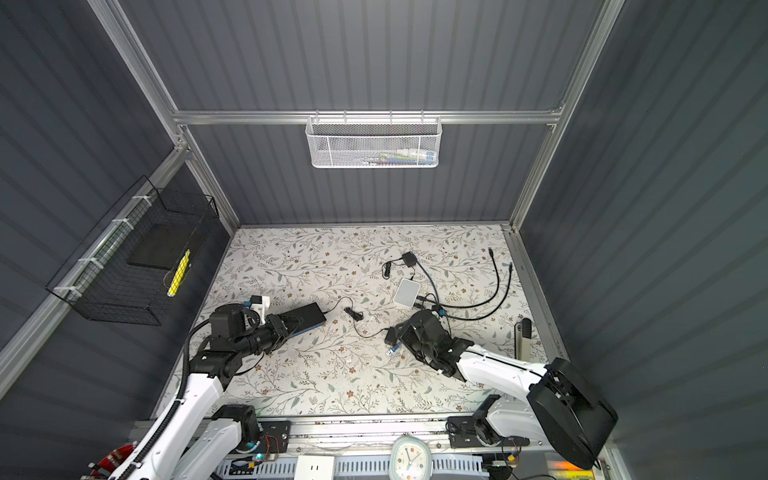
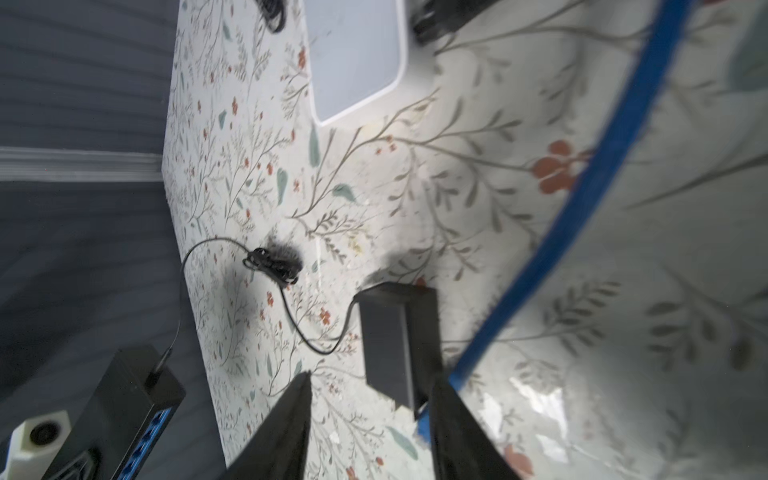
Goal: Insert the plug into the switch port
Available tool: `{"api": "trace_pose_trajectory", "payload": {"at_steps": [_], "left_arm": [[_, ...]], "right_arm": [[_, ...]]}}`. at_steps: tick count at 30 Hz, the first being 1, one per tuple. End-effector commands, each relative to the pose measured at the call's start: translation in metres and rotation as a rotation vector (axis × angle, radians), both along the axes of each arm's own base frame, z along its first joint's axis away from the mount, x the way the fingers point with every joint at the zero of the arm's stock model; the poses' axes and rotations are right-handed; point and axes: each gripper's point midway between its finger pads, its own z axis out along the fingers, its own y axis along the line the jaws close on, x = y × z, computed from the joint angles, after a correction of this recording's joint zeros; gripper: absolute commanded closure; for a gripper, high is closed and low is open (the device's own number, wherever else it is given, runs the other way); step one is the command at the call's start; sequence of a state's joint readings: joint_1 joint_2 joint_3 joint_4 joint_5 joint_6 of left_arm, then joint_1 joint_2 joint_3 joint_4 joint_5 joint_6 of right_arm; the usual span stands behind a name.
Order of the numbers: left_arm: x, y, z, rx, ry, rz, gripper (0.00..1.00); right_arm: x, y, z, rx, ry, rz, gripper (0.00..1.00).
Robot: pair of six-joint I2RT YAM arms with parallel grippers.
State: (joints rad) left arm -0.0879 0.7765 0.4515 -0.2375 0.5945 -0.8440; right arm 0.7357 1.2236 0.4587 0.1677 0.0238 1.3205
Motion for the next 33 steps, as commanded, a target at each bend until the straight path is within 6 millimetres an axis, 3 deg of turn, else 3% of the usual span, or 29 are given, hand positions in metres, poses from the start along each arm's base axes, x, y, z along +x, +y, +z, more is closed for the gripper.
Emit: {"api": "trace_pose_trajectory", "payload": {"at_steps": [1,6,10,15,19,24,29,33], "left_arm": [[0.003,0.001,0.01,-0.012,-0.05,0.004,1.0],[0.002,0.001,0.008,-0.008,-0.043,0.002,1.0],[-0.001,0.001,0.008,0.003,-0.037,-0.004,1.0],[-0.006,0.002,0.005,0.02,-0.023,-0.007,1.0],[-0.009,0.003,0.005,0.032,-0.024,-0.018,1.0],[-0.011,0.0,0.007,0.03,-0.03,-0.038,1.0],[-0.015,0.0,0.013,0.029,-0.05,-0.049,1.0],[-0.015,-0.002,0.017,0.017,-0.063,-0.054,1.0]], "right_arm": [[-0.001,0.012,0.022,0.005,-0.041,0.077,0.5],[-0.029,0.007,0.015,-0.119,-0.003,0.258,0.5],[-0.05,-0.006,0.009,-0.379,0.034,0.519,0.5],[-0.042,-0.029,0.007,-0.714,-0.041,0.665,0.51],[-0.038,-0.031,0.011,-0.808,-0.058,0.734,0.51],[-0.044,-0.024,0.008,-1.012,-0.086,0.934,0.5],[-0.05,-0.005,0.005,-1.181,-0.223,1.148,0.49],[-0.05,-0.002,-0.014,-1.235,-0.276,1.253,0.49]]}}
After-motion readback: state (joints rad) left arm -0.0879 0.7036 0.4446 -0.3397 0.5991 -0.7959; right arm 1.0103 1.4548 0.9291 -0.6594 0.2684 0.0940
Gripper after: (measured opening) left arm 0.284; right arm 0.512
